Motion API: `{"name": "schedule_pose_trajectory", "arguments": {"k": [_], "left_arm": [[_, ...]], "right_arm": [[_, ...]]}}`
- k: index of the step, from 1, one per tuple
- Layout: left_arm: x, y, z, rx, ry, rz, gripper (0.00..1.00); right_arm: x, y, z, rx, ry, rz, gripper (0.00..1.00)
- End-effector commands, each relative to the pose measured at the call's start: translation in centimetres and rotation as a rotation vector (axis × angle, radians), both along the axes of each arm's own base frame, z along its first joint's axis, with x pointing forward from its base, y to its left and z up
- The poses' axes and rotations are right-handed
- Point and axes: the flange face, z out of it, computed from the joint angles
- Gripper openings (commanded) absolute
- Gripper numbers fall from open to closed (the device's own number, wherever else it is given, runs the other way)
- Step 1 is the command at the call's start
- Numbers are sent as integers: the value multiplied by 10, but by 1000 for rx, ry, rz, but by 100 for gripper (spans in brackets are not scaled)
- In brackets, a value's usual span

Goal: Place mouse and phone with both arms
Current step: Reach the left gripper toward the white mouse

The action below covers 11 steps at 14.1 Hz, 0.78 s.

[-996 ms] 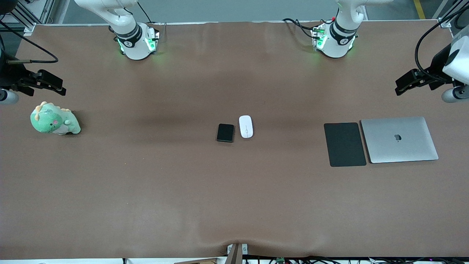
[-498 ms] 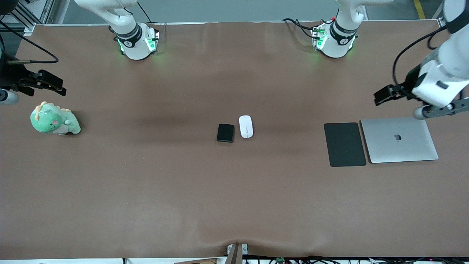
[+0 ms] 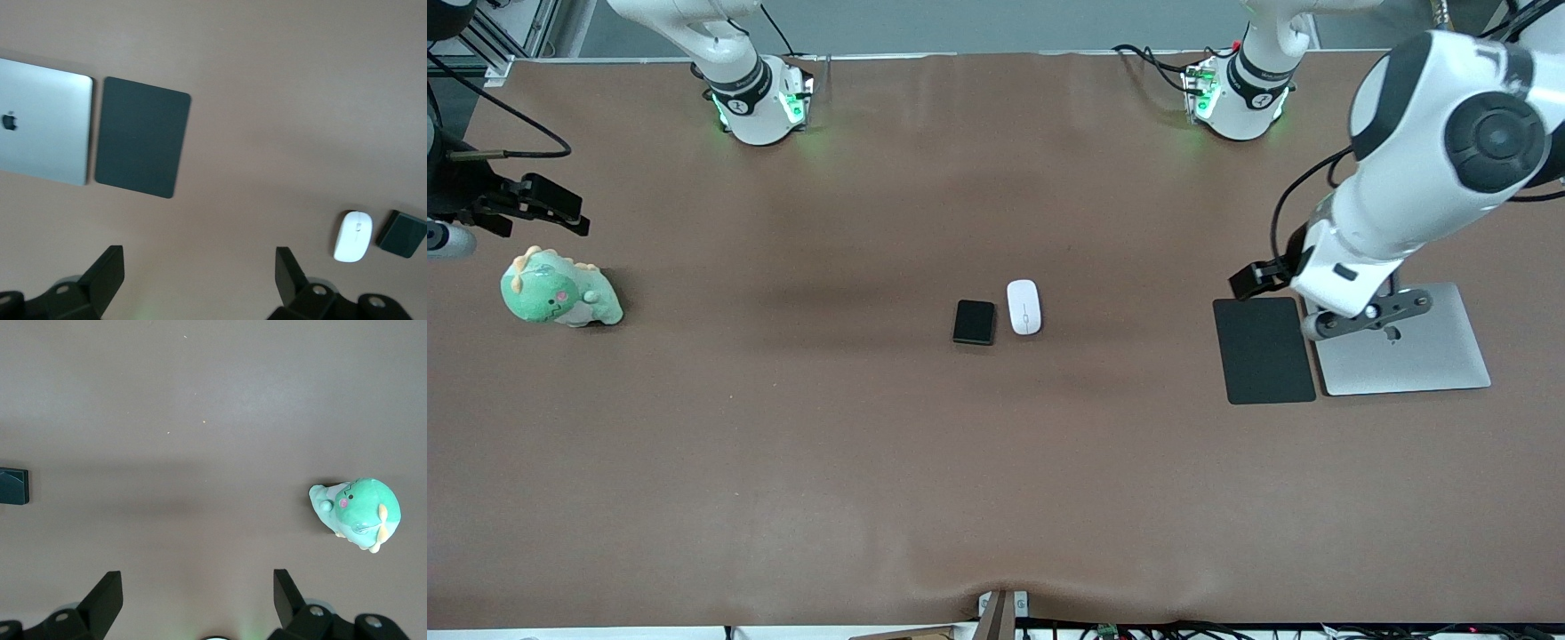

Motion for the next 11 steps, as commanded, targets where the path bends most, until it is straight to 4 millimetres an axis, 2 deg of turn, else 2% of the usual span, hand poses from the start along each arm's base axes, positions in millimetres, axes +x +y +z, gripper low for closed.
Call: {"name": "schedule_pose_trajectory", "arguments": {"k": [1,4,6,9,11], "left_arm": [[1,-38,-21,-7,-12,63,100],[-1,-83,-46,-16,-24,114,100],[-8,-117,-71,-14,-12,117,100],[-26,-168,-114,31,-4,82,100],[-36,-198,-150,33,5,104,100]], "right_arm": [[1,1,1,-5,-4,-1,100],[1,2,0,-5,-1,0,100],[1,2,0,-5,-1,0,100],[2,3,-2,-5,2,2,100],[3,4,-4,-4,5,3,100]]}}
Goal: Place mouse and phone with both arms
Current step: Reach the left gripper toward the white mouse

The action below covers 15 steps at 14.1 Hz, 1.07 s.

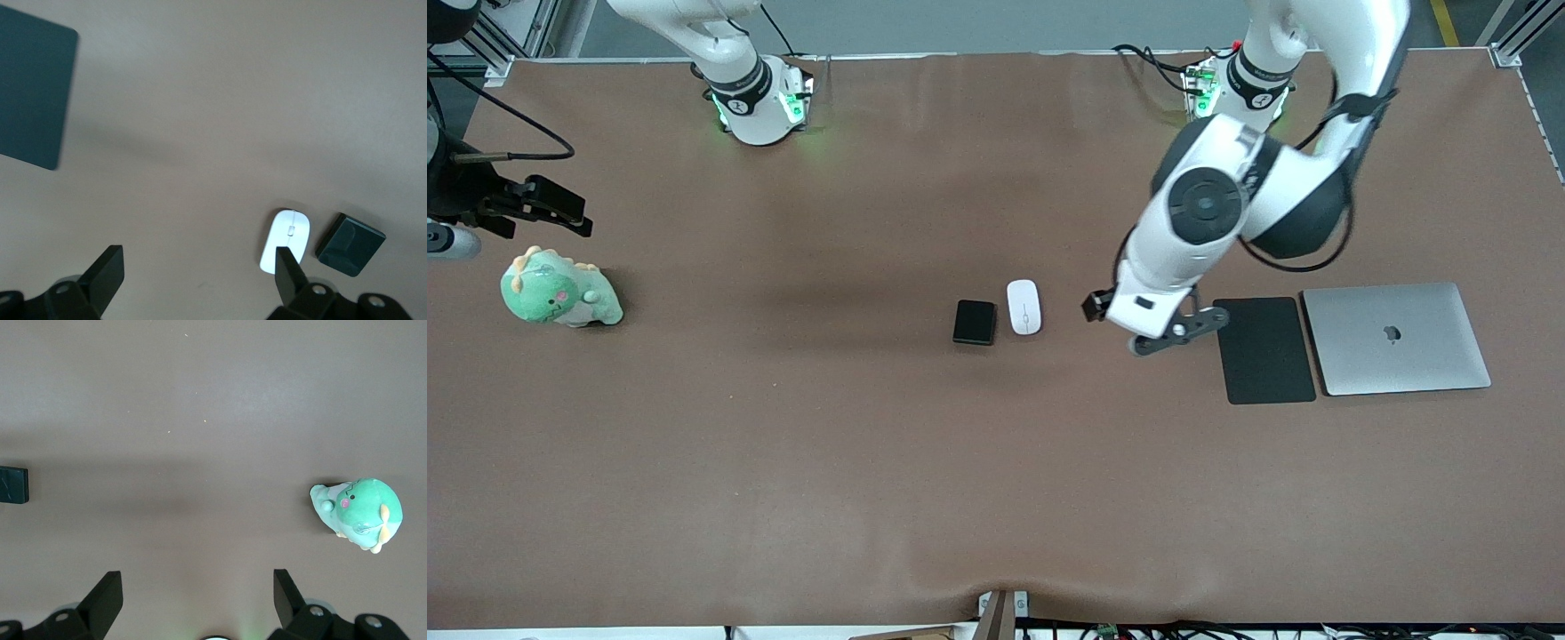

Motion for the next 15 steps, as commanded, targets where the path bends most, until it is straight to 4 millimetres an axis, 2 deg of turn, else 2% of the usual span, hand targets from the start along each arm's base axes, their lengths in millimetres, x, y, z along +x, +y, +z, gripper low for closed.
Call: {"name": "schedule_pose_trajectory", "arguments": {"k": [1,4,6,8,9,11,13,15], "left_arm": [[-12,-40,-42,11,-3,6,100],[-30,-68,-88,26,16,-48,100],[-44,-88,-112,25,8,-93,100],[-49,-97,-135,23,1,-116,100],[-60,-106,-147,29,6,-141,100],[-67,-103,-161,49,10,-158,100],[-70,-99,-173,23,-12,-161,100],[-71,-101,-177,0,-32,-162,100]], "right_arm": [[1,2,-1,-3,0,0,100],[2,1,2,-3,-8,0,100],[1,-9,1,-3,-3,-13,100],[3,-22,-1,9,-5,-40,100],[6,-16,-6,30,5,-32,100],[14,9,-21,84,31,0,100],[23,44,-37,110,46,49,100],[32,87,-56,108,56,106,100]]}}
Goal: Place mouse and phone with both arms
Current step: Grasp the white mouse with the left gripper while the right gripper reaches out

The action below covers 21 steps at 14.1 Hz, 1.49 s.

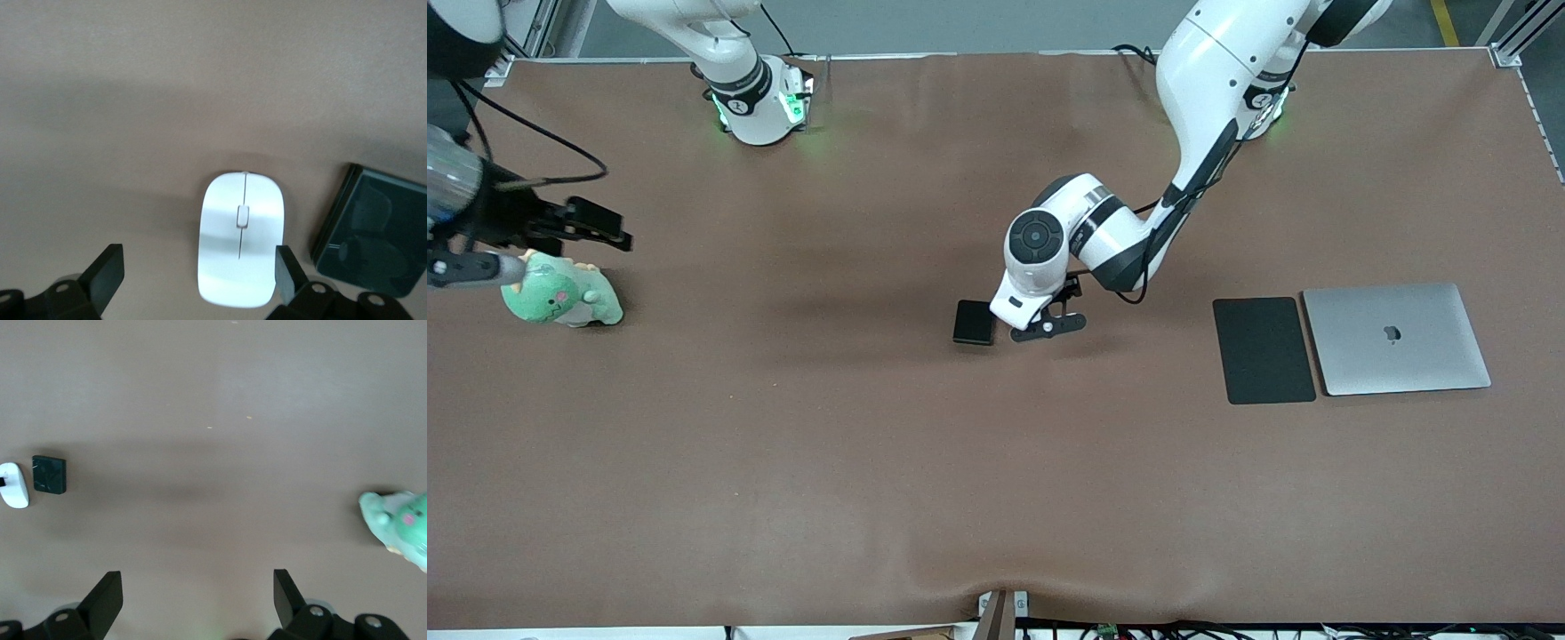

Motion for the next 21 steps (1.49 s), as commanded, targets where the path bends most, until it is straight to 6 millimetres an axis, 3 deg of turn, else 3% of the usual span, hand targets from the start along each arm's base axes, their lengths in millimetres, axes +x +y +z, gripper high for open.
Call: {"name": "schedule_pose_trajectory", "arguments": {"k": [1,3,11,14,17,21], "left_arm": [[-1,2,-3,-14,-37,-9,100],[3,0,-2,-46,-62,-11,100],[-2,-8,-22,-73,-69,-22,97],[-3,-10,-31,-85,-72,-23,94],[-7,-11,-34,-85,-71,-28,94],[-14,-9,-42,-69,-63,-43,85]], "right_arm": [[10,55,-22,7,6,70,100],[13,90,-33,8,-13,119,100],[5,195,-65,-13,-38,63,100],[10,207,-89,-23,-15,67,100],[13,204,-93,-24,-19,56,100],[24,166,-118,-44,28,-6,100]]}}
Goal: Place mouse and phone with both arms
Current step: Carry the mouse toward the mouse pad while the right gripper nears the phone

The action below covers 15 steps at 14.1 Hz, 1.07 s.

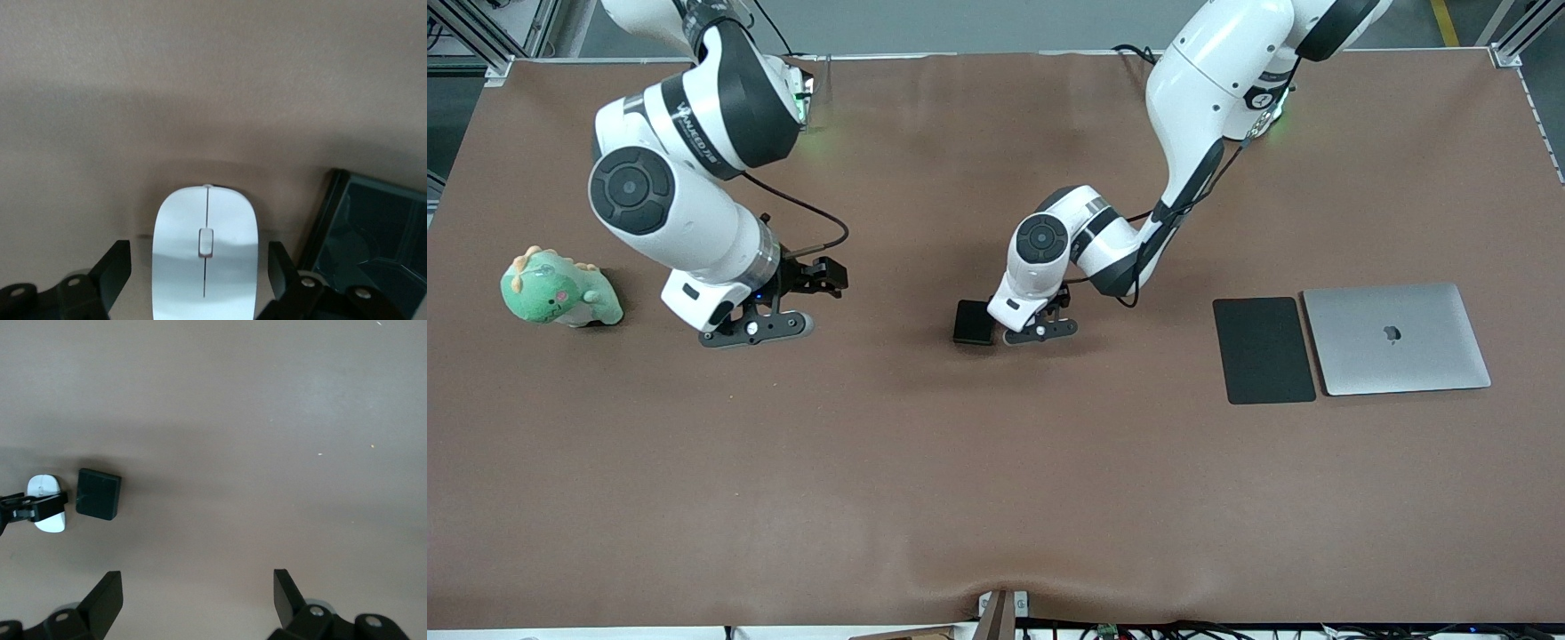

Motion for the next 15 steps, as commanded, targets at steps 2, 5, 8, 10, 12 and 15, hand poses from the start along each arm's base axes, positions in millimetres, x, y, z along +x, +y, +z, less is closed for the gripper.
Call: {"name": "schedule_pose_trajectory", "arguments": {"k": [2,5,8,10,12,15], "left_arm": [[-7,-2,-5,4,-18,-21,77],[-11,-3,-6,9,-14,-27,49],[-13,-5,-3,13,-14,-31,39],[-9,2,12,45,-1,-40,39],[0,23,38,74,3,-60,39],[25,84,75,80,-19,-123,39]], "right_arm": [[14,-33,-23,-4,32,-73,100],[16,-40,-27,-6,35,-87,100],[15,-36,-27,-13,37,-125,100],[14,-31,-26,-16,37,-137,100],[13,-30,-26,-18,38,-148,100],[13,-27,-24,-19,37,-163,100]]}}
